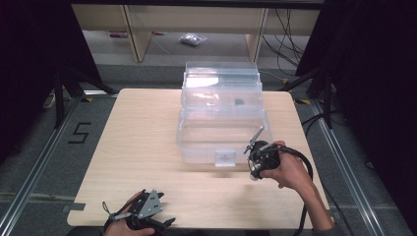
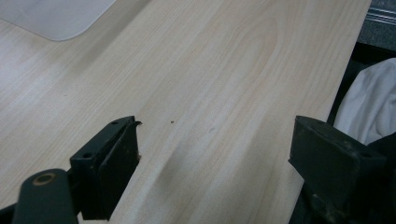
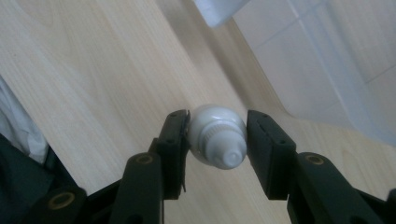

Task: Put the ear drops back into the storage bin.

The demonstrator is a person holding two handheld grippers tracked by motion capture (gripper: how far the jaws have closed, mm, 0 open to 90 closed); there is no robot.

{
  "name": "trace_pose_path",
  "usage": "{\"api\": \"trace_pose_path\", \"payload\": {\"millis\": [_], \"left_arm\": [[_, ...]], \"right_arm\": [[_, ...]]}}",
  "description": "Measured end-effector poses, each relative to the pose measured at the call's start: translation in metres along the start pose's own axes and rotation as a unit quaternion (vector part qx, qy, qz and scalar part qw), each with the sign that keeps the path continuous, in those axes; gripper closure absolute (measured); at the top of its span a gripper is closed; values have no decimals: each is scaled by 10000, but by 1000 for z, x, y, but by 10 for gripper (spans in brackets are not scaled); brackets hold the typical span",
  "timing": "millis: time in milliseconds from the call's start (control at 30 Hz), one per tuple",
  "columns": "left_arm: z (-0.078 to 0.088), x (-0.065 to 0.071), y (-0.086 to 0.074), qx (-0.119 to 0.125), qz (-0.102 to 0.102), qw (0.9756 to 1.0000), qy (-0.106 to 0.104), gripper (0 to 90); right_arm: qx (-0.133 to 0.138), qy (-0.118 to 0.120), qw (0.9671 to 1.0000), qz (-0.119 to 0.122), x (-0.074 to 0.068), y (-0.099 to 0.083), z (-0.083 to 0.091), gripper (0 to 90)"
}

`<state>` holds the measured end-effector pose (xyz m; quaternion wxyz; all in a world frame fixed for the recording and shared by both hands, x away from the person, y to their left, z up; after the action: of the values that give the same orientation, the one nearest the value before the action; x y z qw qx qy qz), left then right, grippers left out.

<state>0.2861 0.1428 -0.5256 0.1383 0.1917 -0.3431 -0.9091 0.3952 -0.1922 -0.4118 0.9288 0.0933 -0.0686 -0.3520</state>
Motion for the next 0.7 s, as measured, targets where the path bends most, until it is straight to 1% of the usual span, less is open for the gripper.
{"api": "trace_pose_path", "payload": {"millis": [67, 100, 133, 167, 233, 333, 367, 433, 467, 567, 700], "left_arm": [[1, 0, 0, -36, -4, 10000, 0, 152], [0, 0, 0, -14, -10, 10000, -9, 152], [1, 0, 0, -34, -10, 10000, -6, 152], [0, 0, 0, -20, 0, 10000, -1, 152], [0, 1, 0, -6, 10, 10000, 1, 152], [0, 0, 0, -4, 6, 10000, -12, 152], [0, 1, 0, -1, 13, 10000, 1, 152], [0, 0, 0, 9, 9, 10000, -8, 152], [0, 0, 0, -10, 9, 10000, -12, 152], [0, 0, 0, -17, 17, 10000, -20, 152], [0, 0, 0, -30, 4, 10000, -20, 152]], "right_arm": [[43, 24, 9999, 90, 4, 4, 4, 601], [6, 9, 10000, -61, 3, 4, 7, 601], [52, 1, 10000, 28, 5, 6, 9, 601], [111, 13, 9999, -13, 8, 9, 17, 601], [130, -6, 9999, 19, 9, 9, 20, 601], [157, -42, 9999, -10, 12, 14, 30, 601], [144, -76, 9999, -13, 14, 16, 36, 601], [143, -88, 9999, -25, 15, 18, 38, 601], [153, -121, 9998, 30, 17, 20, 42, 601], [163, -93, 9998, -36, 20, 24, 48, 601], [114, -64, 9999, -21, 28, 30, 54, 601]]}}
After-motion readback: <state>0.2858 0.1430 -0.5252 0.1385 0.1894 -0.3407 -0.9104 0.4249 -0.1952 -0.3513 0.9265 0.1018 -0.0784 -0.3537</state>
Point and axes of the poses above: each handheld gripper's, and its own axes: z roughly backward along the jaws, y roughly out of its top, x roughly to its right, the point moved 3 cm from there along -z, roughly forward along the jaws, and after that the axes turned 9 degrees about -z, right-handed, at the moved point
